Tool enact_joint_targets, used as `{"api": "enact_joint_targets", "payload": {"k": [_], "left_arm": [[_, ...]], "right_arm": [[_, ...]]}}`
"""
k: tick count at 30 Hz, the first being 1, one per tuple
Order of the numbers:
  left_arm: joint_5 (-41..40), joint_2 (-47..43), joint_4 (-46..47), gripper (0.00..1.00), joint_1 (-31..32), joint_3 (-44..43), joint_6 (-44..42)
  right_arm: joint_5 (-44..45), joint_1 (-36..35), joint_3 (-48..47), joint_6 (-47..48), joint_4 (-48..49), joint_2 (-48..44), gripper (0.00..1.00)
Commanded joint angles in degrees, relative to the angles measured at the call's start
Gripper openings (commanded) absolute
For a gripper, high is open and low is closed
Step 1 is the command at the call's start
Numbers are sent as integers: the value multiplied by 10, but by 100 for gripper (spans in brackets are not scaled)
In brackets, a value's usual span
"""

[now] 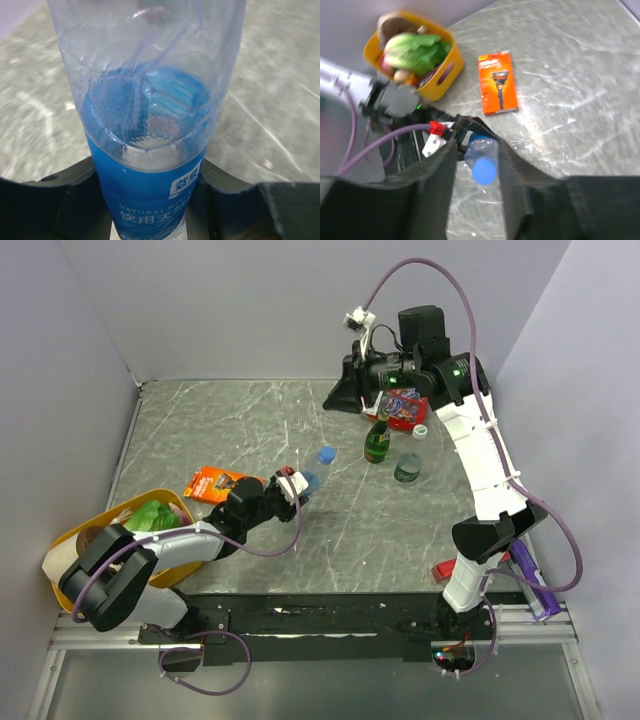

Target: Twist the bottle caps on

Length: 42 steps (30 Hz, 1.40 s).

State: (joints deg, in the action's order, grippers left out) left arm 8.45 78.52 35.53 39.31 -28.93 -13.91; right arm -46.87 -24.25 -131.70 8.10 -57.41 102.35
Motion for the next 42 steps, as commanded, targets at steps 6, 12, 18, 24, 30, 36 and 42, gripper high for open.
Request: {"api": "enact_joint_targets", "payload": {"k": [6, 12, 18, 24, 30, 36, 42], "left_arm": [[230, -45, -88, 1, -25, -10, -177], [276, -40, -161, 1, -42, -46, -244], [287, -39, -178, 1, -42, -60, -247], [293, -45, -181, 1, -42, -63, -251], [297, -49, -180, 1, -42, -69, -250], [298, -52, -176, 1, -42, -71, -249], [300, -56, -171, 1, -42, -68, -248]], "right_arm": [[38, -64, 91, 615, -240, -105, 60], [108, -110, 213, 815, -277, -173, 63], [129, -145, 290, 881, -279, -213, 67], [140, -169, 339, 894, -266, -226, 68], [139, -175, 330, 890, -261, -210, 66], [137, -179, 325, 899, -271, -198, 60], [137, -183, 320, 896, -266, -188, 54]]}}
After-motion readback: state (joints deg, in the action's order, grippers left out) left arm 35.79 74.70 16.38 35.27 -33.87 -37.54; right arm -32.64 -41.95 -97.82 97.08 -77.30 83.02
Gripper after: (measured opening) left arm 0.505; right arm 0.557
